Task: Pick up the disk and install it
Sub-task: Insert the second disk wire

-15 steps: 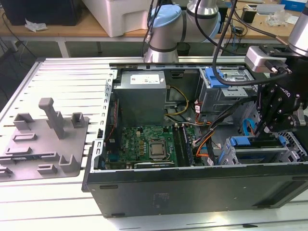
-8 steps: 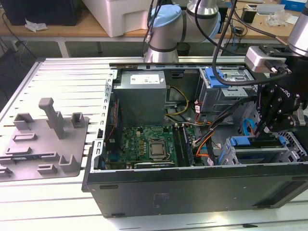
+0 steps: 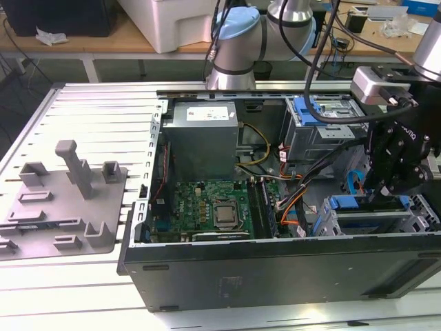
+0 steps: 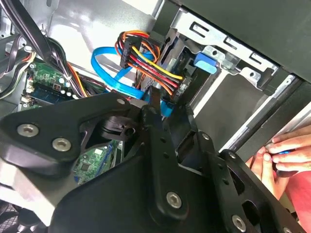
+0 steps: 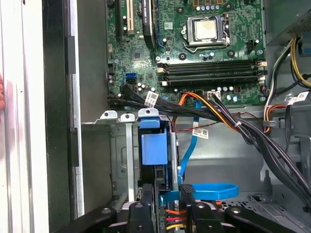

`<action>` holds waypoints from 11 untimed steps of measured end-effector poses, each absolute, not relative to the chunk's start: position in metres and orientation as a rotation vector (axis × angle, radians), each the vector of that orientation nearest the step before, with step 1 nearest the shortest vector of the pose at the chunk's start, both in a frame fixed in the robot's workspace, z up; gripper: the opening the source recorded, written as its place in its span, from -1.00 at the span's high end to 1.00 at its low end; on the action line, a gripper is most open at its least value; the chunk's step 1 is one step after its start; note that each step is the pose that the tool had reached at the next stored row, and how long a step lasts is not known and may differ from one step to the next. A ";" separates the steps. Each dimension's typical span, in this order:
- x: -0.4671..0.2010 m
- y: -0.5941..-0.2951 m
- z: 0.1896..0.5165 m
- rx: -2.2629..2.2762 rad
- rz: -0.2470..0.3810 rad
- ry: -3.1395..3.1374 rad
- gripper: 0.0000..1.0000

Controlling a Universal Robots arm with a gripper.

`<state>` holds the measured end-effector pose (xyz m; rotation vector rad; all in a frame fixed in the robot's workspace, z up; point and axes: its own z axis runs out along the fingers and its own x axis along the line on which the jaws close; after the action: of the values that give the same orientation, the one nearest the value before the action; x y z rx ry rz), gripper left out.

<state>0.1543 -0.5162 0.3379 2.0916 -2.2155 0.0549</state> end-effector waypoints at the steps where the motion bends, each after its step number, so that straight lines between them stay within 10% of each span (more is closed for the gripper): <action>1: 0.154 -0.516 0.338 2.091 0.055 -2.215 0.29; 11: 0.152 -0.510 0.370 2.088 0.066 -2.213 0.29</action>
<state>0.1524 -0.5103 0.3696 2.0884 -2.2130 0.0658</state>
